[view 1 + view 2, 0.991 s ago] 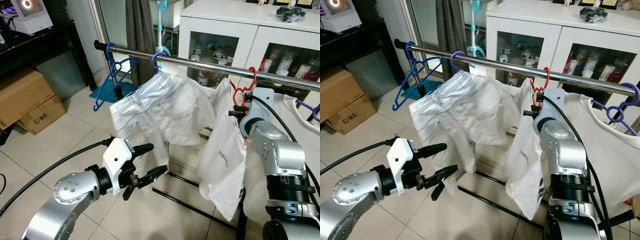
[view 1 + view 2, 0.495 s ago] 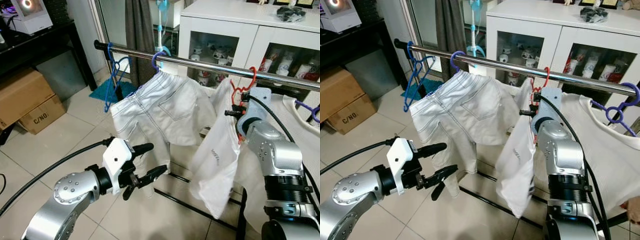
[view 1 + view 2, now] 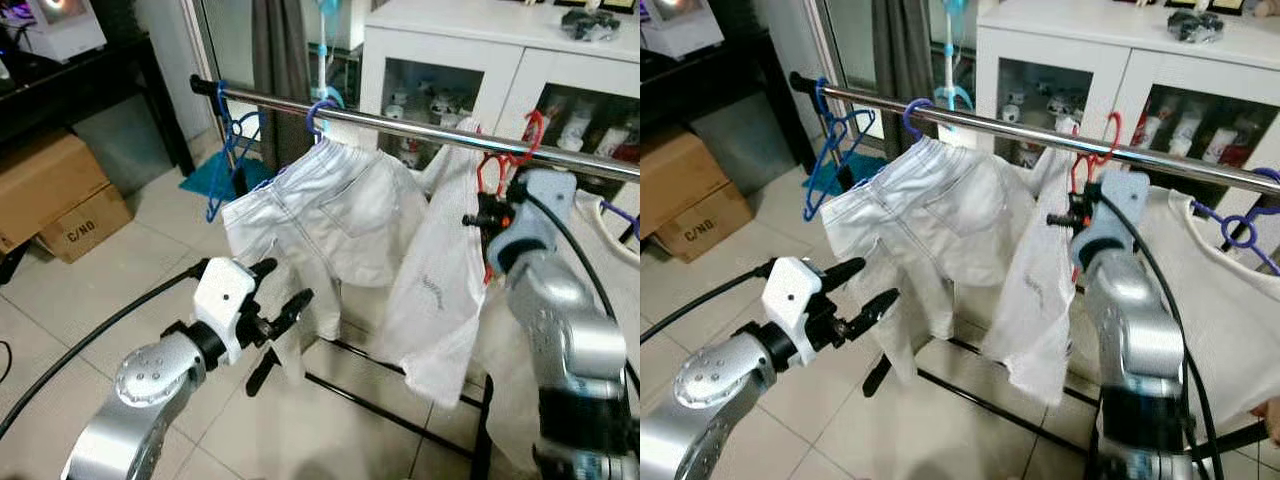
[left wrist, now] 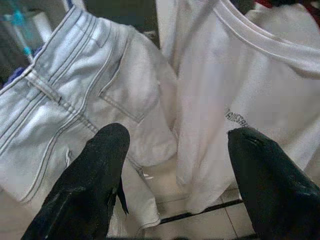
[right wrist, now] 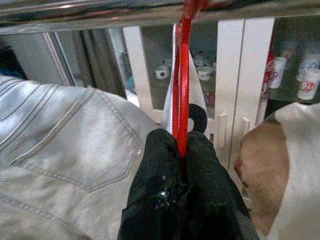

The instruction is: Hang hanger

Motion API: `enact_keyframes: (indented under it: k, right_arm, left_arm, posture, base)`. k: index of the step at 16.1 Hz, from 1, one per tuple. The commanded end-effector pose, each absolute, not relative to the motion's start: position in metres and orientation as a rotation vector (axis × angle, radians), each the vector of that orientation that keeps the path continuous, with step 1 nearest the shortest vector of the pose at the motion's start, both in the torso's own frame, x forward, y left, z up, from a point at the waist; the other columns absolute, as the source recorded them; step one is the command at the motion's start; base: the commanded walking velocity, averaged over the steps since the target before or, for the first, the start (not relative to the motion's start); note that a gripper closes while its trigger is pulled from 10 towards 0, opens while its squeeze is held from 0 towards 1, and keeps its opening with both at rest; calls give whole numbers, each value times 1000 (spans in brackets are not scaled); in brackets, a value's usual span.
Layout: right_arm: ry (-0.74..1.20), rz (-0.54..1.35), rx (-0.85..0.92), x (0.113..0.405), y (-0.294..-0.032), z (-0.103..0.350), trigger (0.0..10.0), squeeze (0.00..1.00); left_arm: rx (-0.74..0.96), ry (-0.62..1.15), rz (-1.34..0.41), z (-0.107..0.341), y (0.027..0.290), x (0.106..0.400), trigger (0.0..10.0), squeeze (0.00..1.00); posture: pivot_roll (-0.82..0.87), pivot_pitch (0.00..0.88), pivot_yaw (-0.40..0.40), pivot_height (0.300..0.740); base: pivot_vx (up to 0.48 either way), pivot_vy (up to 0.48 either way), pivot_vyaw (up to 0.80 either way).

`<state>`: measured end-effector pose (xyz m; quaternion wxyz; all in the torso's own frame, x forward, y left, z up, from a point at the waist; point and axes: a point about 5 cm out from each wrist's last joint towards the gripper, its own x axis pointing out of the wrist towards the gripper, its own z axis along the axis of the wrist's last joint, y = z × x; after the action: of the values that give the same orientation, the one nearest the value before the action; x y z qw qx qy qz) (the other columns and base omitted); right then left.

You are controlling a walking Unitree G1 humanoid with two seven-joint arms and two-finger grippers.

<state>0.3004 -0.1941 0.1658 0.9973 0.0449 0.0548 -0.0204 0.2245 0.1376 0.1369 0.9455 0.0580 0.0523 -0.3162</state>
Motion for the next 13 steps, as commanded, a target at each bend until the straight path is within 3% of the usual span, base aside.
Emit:
enact_keyframes:
  k: [1, 5, 13]
  right_arm:
    - [51, 2, 91, 295, -187, 173, 0, 0]
    - [141, 86, 77, 269, -168, 147, 0, 0]
    - [134, 170, 27, 265, -162, 147, 0, 0]
  left_arm:
    - [119, 103, -616, 140, 139, 223, 10000, 0]
    - [122, 117, -593, 136, 139, 222, 10000, 0]
    - [132, 120, -594, 136, 137, 224, 10000, 0]
  posture:
    - [-99, 0, 43, 740]
    - [-88, 0, 43, 740]
    - [-92, 0, 39, 740]
  base:
    - [0, 0, 0]
    - [-134, 0, 0]
    - [-284, 0, 0]
